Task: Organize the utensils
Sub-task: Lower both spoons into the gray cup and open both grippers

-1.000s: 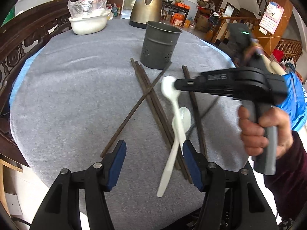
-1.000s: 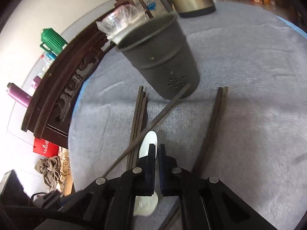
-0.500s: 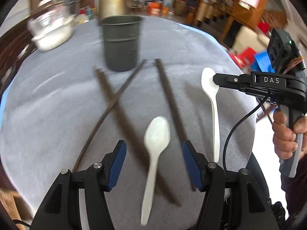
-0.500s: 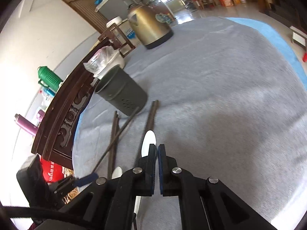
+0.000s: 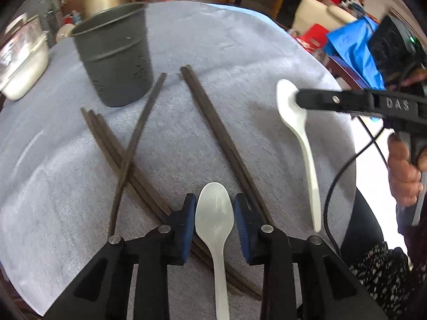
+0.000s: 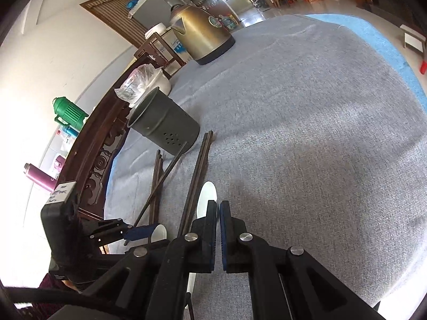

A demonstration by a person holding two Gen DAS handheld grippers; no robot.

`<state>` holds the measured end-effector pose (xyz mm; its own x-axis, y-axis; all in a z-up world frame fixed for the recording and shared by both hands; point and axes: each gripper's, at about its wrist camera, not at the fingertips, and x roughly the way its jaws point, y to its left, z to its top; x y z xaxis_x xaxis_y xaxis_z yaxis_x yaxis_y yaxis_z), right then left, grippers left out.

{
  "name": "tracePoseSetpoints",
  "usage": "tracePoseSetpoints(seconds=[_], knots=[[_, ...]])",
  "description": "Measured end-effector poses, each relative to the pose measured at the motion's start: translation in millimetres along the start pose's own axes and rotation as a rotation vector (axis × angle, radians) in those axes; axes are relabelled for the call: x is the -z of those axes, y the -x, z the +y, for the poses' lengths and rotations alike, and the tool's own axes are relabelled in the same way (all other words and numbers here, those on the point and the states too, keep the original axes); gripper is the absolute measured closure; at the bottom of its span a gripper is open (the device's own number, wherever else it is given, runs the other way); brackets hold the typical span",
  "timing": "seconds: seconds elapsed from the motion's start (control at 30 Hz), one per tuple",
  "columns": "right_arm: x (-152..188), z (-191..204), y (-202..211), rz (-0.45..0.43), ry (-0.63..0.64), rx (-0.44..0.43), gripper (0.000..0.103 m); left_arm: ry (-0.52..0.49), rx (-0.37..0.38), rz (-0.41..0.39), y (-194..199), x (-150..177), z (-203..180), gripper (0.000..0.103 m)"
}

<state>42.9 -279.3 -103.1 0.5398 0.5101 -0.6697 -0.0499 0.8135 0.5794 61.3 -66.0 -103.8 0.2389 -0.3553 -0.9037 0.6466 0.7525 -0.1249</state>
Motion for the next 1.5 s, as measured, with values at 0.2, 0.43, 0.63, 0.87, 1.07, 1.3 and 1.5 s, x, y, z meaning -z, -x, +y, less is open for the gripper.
tracePoseSetpoints(seconds=[0.2,0.43,0.63,0.87,1.07,1.3,1.5], knots=[[-7.3,11.2,-4.0,-0.013,0.027,0.015,0.1,-0.01,0.006,-0.021,-2.4,-6.8,-2.3,0.073],[-47.2,47.2,1.6,-0.143,0.118,0.051,0.1,0.085,0.027,-0.226,60.8,-29.0,21.8,0.073],[-105.7,87.2,6.8,-0.336,0.154,0.05,0.1,0.196,-0.062,-0.477,125.5,-76.4,58.3,0.073],[-148.1,137.3,4.1,-0.551,0.213,0.108,0.1,0.375,-0.151,-0.695,153.2,-128.1,96.5,0.073],[-144.3,162.8,-34.1,-0.596,0.339,0.22,0.1,0.491,-0.132,-0.708,116.8,-139.8,113.3,0.073],[-119.7,149.9,-51.1,-0.475,0.372,0.196,0.098,0.538,-0.12,-0.564,83.2,-120.7,120.6,0.073],[-109.3,119.7,-17.0,-0.425,0.265,0.059,0.09,0.478,-0.168,-0.6,115.8,-90.6,102.5,0.047]])
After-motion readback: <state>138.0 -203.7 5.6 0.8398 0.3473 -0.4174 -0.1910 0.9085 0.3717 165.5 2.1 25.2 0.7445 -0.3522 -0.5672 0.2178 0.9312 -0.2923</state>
